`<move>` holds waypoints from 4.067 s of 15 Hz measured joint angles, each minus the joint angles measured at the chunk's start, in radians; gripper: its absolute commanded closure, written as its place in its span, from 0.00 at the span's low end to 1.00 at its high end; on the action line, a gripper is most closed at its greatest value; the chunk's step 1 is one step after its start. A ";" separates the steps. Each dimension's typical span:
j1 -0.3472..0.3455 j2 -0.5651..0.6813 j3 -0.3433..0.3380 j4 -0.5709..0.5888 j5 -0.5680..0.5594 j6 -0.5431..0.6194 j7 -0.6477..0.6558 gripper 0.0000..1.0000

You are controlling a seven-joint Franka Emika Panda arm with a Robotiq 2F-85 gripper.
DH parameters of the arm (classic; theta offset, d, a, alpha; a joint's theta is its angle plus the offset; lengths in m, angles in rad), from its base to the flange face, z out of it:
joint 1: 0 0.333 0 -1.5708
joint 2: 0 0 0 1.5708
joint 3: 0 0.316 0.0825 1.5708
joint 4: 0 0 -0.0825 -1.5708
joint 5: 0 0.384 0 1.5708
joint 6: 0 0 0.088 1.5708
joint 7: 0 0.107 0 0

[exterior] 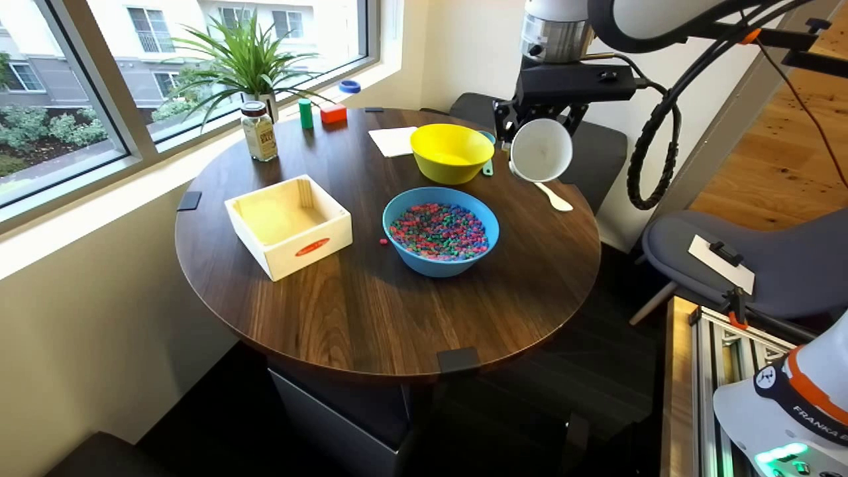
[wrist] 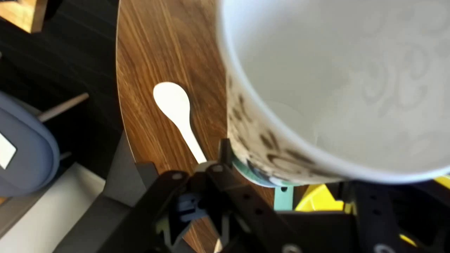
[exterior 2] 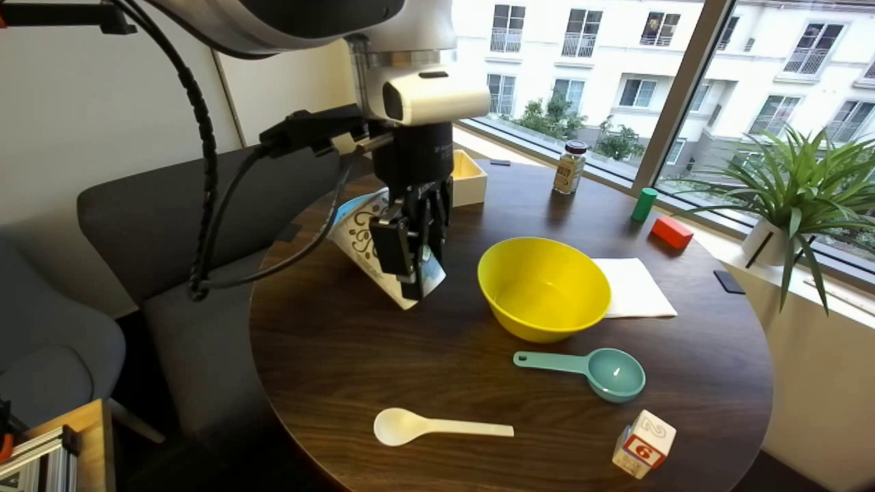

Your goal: Use the coffee cup to transfer cereal from the blue bowl to the yellow bowl.

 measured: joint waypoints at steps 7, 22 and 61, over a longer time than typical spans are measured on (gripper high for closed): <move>0.020 -0.001 0.020 -0.003 -0.043 0.041 0.009 0.64; 0.129 0.108 0.125 0.160 -0.458 0.016 0.060 0.64; 0.332 0.385 0.153 0.228 -0.979 -0.249 0.584 0.64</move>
